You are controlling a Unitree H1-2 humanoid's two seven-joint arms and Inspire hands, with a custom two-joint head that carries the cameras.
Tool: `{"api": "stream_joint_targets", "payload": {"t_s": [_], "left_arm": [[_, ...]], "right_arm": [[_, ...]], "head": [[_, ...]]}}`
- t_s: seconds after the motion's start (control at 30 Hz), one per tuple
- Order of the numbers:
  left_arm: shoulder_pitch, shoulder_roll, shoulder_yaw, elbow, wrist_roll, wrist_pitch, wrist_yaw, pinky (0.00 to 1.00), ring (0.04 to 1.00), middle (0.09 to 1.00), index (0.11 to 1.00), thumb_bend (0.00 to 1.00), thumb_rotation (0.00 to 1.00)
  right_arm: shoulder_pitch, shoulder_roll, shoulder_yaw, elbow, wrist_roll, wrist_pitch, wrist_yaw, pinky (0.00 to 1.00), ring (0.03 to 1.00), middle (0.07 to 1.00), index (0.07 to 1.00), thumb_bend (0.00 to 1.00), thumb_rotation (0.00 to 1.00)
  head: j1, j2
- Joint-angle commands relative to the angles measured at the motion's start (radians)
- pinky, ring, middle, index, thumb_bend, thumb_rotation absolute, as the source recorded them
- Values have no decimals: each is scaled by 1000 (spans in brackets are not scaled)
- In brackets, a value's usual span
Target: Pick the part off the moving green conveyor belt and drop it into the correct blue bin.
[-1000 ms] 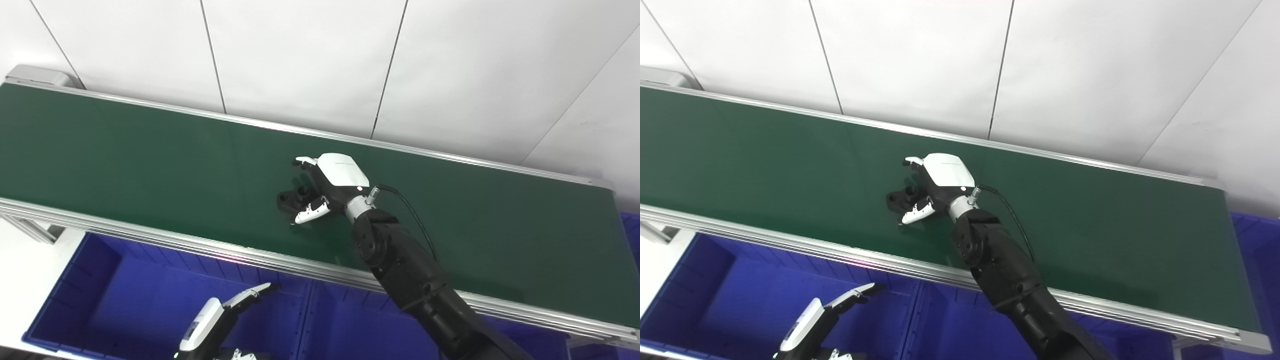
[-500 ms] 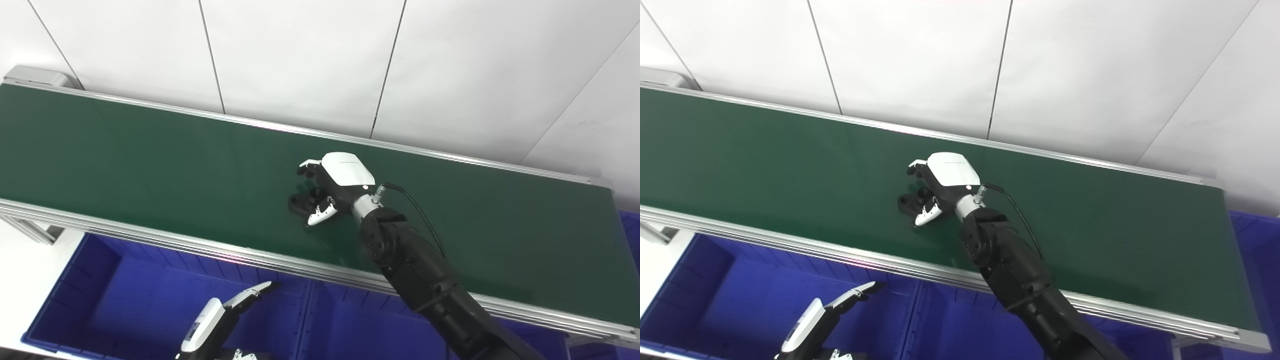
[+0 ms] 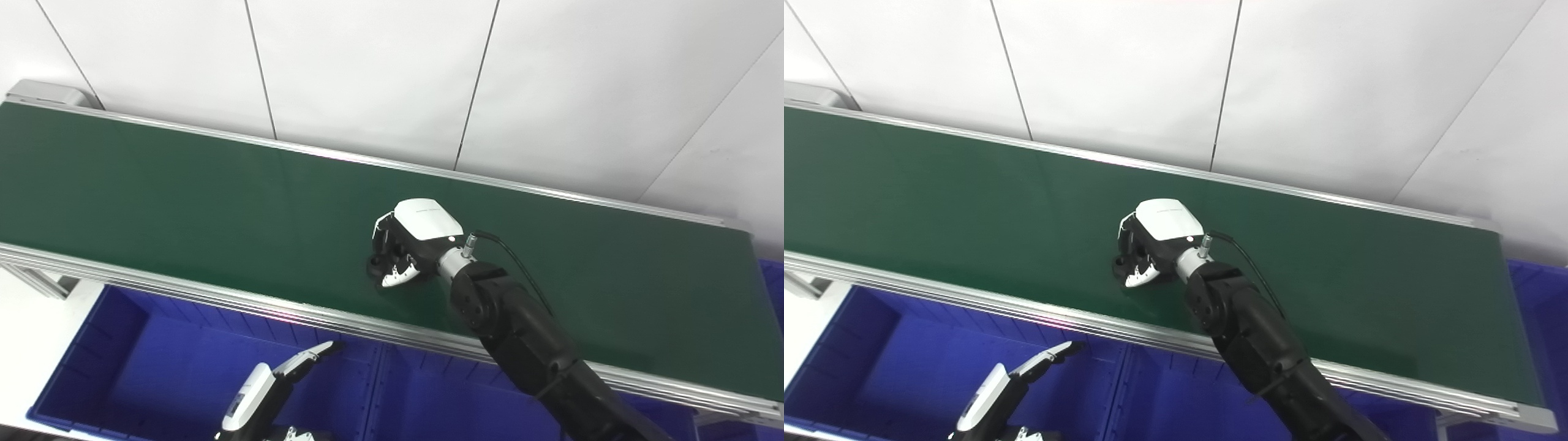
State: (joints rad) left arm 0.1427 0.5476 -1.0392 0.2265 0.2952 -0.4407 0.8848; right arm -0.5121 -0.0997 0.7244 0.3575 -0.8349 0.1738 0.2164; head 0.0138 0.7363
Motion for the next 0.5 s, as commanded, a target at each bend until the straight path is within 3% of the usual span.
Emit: {"api": "stream_joint_targets", "payload": {"t_s": [0.0,0.27,0.47], "left_arm": [[-10,24,1,-18,17,-29,28,796,844,867,861,766,908],[-11,23,7,-20,18,-29,16,795,847,871,864,758,914],[-6,21,18,-26,17,-29,3,790,847,871,863,761,914]], "right_arm": [[6,6,19,-26,-15,16,58,353,389,499,529,514,0],[21,10,4,-84,-51,27,77,302,383,476,542,512,0],[55,20,-47,-178,-30,38,92,308,376,487,538,512,0]], "head": [[-1,2],[0,4],[-1,8]]}}
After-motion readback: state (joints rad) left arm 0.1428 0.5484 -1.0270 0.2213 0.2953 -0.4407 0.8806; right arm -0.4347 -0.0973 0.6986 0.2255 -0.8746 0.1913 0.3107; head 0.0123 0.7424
